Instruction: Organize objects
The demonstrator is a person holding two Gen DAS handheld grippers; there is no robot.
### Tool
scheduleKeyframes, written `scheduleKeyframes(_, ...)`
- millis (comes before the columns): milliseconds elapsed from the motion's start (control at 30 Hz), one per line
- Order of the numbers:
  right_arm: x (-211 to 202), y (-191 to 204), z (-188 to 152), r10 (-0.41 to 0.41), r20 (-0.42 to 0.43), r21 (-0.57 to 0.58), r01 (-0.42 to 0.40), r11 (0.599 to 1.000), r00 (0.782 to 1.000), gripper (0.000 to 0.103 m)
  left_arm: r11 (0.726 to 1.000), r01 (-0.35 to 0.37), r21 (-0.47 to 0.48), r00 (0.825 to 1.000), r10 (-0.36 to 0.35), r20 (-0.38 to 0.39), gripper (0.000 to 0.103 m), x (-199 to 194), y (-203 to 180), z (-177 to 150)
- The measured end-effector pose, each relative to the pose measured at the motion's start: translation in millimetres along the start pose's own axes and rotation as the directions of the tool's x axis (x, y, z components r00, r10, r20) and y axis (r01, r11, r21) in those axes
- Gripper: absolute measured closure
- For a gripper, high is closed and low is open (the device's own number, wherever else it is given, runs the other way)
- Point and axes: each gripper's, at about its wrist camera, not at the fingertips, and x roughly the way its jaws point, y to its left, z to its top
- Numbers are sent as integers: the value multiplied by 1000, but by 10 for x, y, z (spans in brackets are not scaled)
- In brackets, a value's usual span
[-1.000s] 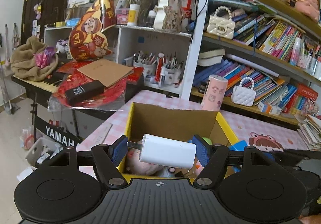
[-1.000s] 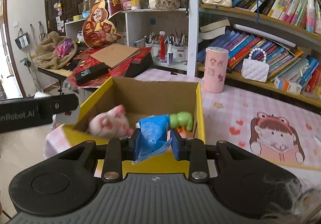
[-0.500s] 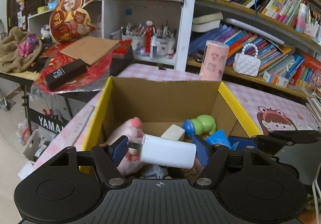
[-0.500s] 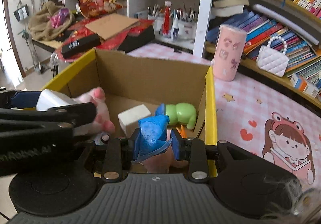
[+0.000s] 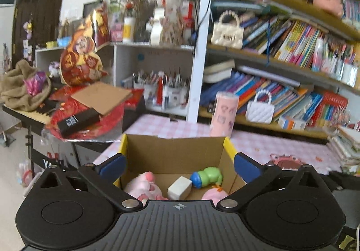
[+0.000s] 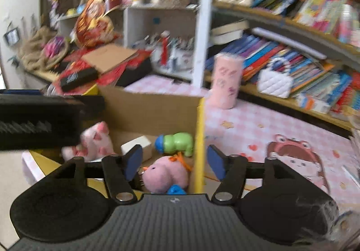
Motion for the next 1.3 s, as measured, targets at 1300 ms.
scheduleKeyframes(1300,-1557,-361,-1519,-458,-198,209,494,844,867,0,968,44,247,959,28,-282,0,-694,-745,-1193)
